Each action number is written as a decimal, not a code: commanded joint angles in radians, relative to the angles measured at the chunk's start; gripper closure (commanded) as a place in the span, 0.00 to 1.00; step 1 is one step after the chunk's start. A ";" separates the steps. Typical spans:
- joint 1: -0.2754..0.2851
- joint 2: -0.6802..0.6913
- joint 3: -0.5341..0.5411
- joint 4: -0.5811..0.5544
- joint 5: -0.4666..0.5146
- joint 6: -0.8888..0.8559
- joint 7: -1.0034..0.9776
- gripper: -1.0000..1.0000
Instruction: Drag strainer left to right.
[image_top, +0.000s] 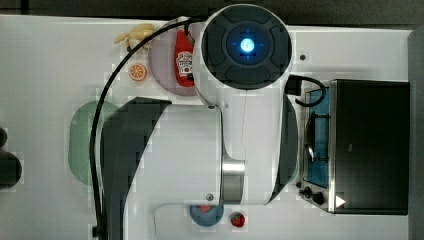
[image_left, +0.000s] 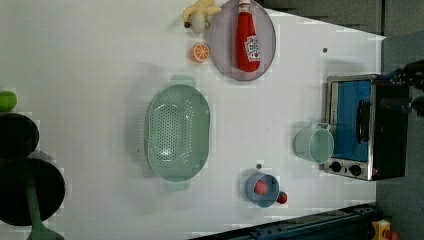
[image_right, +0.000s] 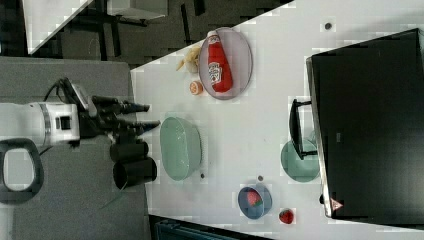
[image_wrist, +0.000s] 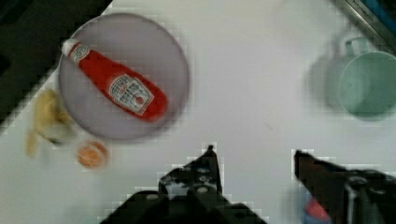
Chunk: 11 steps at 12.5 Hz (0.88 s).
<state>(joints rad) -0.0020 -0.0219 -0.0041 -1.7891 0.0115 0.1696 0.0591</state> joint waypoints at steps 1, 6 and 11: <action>0.013 -0.386 -0.055 -0.136 -0.038 -0.246 0.014 0.21; 0.044 -0.360 0.035 -0.146 0.008 -0.232 0.014 0.00; 0.061 -0.219 0.309 -0.147 0.023 -0.074 0.187 0.00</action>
<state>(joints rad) 0.0164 -0.3286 0.2544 -1.9189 0.0218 0.1250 0.1643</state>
